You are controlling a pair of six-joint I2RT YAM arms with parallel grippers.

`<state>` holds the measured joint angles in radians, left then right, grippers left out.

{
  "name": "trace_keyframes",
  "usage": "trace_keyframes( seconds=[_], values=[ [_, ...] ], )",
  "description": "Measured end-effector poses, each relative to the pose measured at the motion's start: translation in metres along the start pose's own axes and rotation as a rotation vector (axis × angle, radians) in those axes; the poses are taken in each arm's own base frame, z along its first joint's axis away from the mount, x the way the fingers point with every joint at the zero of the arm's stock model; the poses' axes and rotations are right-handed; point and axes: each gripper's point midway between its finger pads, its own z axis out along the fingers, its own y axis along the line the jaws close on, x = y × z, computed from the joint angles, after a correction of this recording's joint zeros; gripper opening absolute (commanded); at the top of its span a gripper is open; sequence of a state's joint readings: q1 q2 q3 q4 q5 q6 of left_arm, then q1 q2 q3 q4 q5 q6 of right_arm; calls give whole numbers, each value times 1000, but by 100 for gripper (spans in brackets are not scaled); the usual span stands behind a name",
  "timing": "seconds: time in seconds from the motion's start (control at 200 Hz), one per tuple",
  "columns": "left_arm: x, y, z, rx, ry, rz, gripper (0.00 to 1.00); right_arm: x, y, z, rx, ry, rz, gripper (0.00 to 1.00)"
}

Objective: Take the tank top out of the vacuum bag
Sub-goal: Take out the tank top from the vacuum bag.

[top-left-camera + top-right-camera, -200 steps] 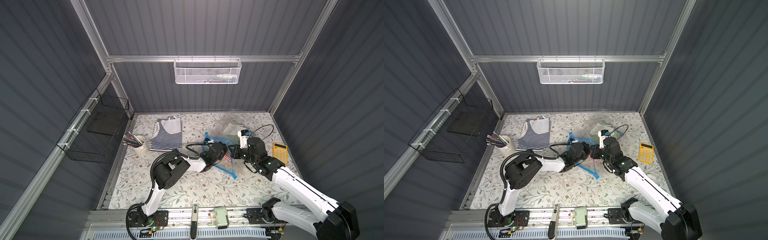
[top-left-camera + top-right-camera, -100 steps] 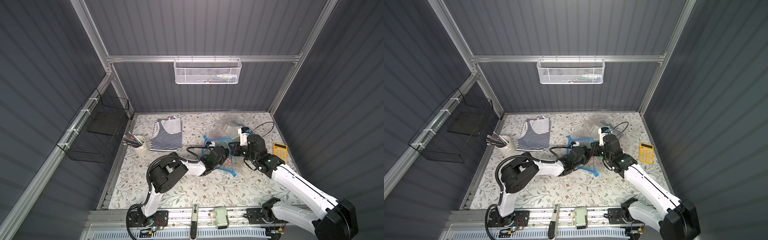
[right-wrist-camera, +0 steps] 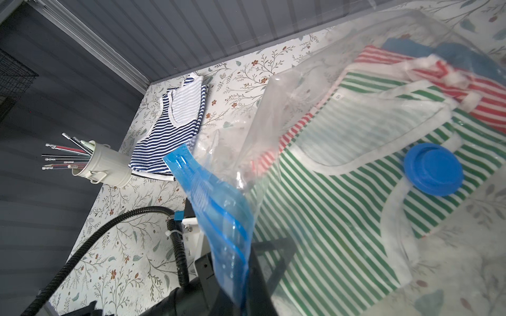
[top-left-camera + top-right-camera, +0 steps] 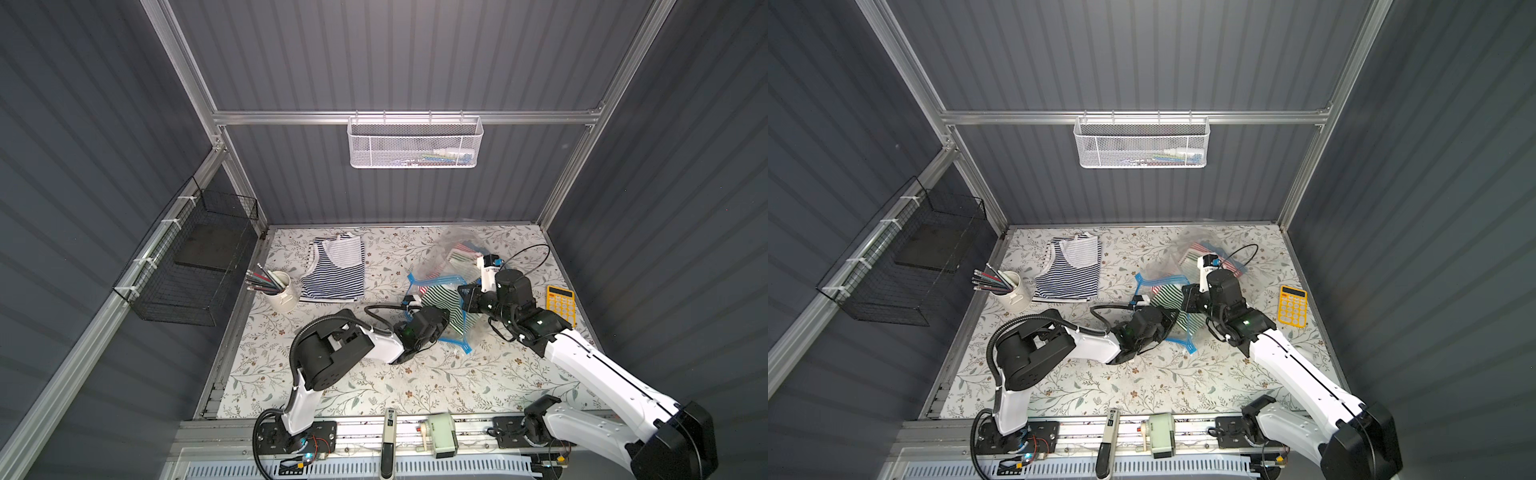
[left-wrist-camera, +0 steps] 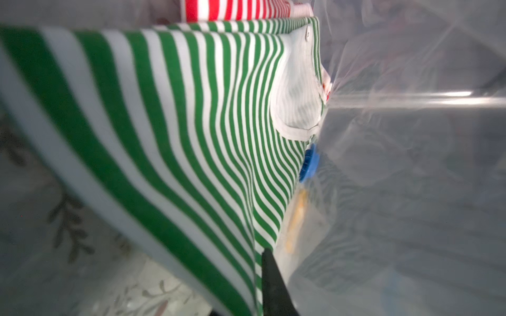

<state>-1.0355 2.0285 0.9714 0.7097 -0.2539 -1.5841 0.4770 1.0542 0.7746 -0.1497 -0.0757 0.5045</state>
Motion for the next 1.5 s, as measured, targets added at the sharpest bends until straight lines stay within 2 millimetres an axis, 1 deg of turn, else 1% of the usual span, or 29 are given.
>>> trace_keyframes(
  seconds=[0.09,0.315,0.41,0.47,0.53,0.615,0.7,0.75,0.85,0.96,1.085,1.23,1.305,1.406,1.501],
  values=[
    [2,11,4,-18,5,-2,38,-1,0,-1,0,-4,1,0],
    [2,6,6,-1,7,-10,42,-2,-1,-1,1,-5,2,0],
    [3,3,14,10,4,-12,43,-2,-1,-1,1,-5,2,0],
    [5,5,20,11,4,-11,43,-2,-1,-1,2,-6,2,0],
    [6,7,26,7,4,-10,37,-2,-2,-1,3,-6,2,0],
    [7,9,32,6,4,-9,23,-2,-2,-2,4,-7,-2,0],
    [7,8,33,8,4,-9,17,-2,-2,-3,4,-9,-5,0],
    [8,8,32,4,5,-3,16,-2,-3,-3,4,-10,-5,0],
    [8,4,28,-12,9,8,15,-1,-4,-3,7,-8,-4,0],
    [8,-12,17,8,14,5,13,-2,-6,-3,11,-10,-1,0],
    [10,-30,7,33,33,1,13,-2,-9,-5,21,-7,-1,0],
    [16,-38,-2,22,59,7,12,-3,-13,-9,32,-10,1,0],
    [17,-44,-8,29,64,7,9,-4,-15,-10,37,-13,3,0],
    [14,-44,-25,33,65,4,8,-5,-17,-12,41,-18,6,0],
    [10,-36,-42,24,64,5,8,-6,-18,-13,43,-19,6,0]
  ],
)
